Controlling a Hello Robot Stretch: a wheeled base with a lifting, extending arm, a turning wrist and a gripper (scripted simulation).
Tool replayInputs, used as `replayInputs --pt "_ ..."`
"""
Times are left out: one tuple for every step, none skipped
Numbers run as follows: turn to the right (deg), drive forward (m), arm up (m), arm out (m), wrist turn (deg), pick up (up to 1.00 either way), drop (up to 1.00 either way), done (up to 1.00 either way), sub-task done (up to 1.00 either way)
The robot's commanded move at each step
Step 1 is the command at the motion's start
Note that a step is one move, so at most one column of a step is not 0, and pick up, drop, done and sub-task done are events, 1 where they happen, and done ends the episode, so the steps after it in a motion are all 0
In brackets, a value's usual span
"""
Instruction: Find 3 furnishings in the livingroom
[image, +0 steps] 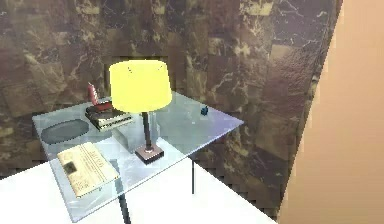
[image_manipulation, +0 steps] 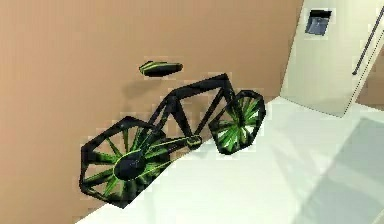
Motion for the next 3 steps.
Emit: replayInputs --pt "-12.0 0.00 0.00 0.00 0.0 0.00 0.00 0.00 0.00" --pt "0.0 0.00 0.00 0.00 0.0 0.00 0.00 0.00 1.00" --pt "-45.0 0.00 0.00 0.00 0.0 0.00 0.00 0.00 0.00"
